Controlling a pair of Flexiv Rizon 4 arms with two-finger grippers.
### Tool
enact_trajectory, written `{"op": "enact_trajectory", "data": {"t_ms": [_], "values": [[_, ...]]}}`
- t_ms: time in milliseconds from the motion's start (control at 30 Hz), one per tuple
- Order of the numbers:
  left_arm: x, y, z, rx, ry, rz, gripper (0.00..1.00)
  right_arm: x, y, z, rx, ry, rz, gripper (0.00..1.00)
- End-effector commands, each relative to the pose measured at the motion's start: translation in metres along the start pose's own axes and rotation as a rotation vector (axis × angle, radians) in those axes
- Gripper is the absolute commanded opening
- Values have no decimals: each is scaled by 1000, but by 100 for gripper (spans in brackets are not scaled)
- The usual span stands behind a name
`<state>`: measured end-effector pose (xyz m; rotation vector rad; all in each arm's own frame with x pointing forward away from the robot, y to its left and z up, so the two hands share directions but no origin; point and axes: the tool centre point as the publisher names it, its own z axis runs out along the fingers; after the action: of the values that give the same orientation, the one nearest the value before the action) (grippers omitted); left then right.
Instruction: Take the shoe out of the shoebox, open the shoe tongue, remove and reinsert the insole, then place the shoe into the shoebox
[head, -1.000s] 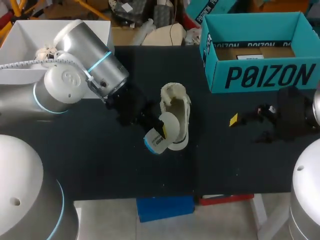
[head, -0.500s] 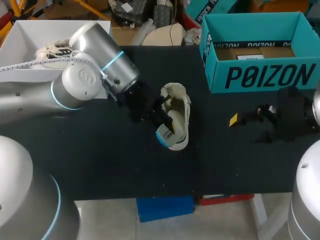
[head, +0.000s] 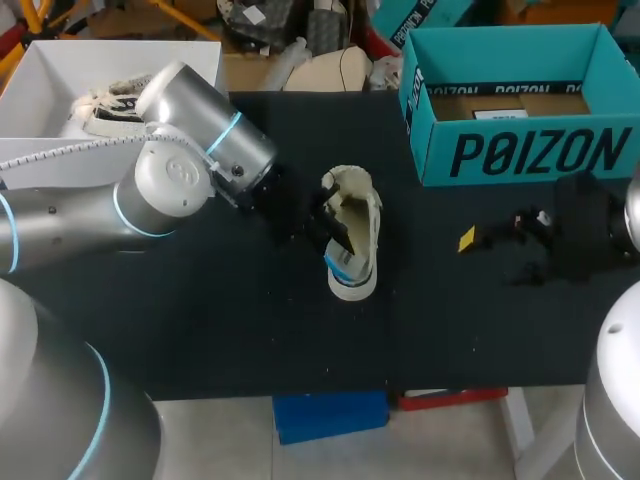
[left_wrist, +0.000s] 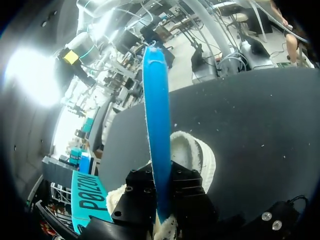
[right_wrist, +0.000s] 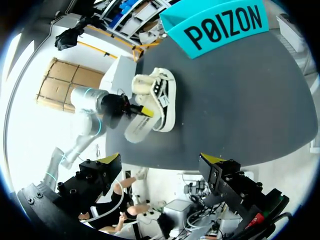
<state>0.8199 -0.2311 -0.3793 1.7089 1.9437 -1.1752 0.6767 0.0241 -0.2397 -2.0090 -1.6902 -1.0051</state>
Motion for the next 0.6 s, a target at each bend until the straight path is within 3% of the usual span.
{"op": "enact_trajectory", "data": {"t_ms": [33,133,233,300,500,600], "values": [[2,2,5,-21,-12,-4,31,0,0,-1,0,-2,0,100],[-1,1,3,-10,-37,-14,83,0,0,-1,0,-2,0,100],[-6,-6,-2,-4,-41,-9,80,0,0,-1,0,-2,0,100],[-8,-11,-5,2,-40,-4,72,0,0,-1,0,-2,0,100],[-12,-33,-12,31,-26,13,65,0,0,-1,0,-2,0,100],[-12,-42,-16,35,-21,18,56,0,0,-1,0,-2,0,100]]}}
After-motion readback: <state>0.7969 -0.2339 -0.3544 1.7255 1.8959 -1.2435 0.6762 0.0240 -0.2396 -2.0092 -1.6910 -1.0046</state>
